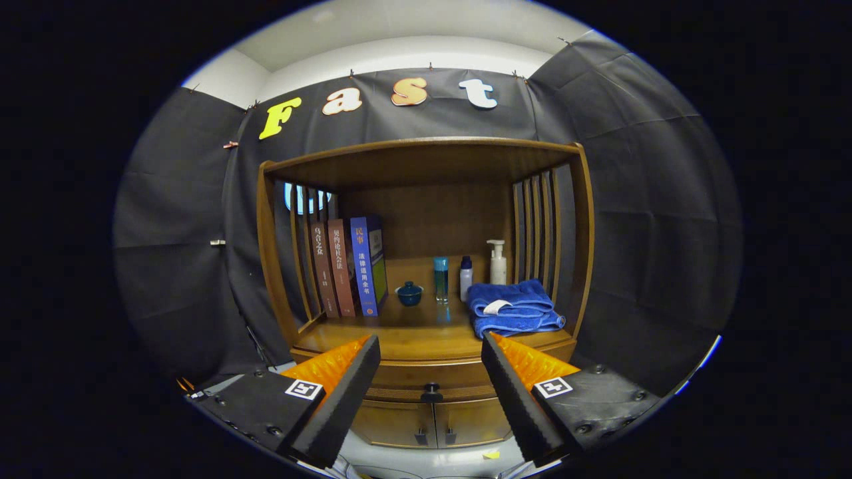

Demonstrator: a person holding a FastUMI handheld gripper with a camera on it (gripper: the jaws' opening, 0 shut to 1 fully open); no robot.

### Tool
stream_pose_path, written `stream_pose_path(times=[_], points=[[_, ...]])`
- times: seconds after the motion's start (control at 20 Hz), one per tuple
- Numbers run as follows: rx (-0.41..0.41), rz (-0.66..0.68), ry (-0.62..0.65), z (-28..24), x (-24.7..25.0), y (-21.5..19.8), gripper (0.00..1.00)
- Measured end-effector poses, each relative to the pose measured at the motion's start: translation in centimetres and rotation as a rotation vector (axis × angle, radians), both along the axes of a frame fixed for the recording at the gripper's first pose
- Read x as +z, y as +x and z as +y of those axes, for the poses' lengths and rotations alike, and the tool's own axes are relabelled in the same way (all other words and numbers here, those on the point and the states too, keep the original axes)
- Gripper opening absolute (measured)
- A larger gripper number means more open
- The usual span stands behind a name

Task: Pull open the drawer, take out the items inside it, and place them on the countertop above the cabinet.

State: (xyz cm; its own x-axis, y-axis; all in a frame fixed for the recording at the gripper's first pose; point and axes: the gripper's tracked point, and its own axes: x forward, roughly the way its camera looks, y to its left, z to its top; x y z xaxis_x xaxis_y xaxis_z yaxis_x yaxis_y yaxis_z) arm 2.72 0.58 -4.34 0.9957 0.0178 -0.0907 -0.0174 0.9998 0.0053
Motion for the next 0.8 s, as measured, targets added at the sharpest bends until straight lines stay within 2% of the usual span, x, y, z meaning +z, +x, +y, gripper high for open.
stream_pose_path(times=[0.35,0.8], points=[[-0.008,0.112,0.016,-0.3,-5.9,3.8,1.0],[-0.024,0.324,0.022,-0.6,-16.9,9.5,0.99]])
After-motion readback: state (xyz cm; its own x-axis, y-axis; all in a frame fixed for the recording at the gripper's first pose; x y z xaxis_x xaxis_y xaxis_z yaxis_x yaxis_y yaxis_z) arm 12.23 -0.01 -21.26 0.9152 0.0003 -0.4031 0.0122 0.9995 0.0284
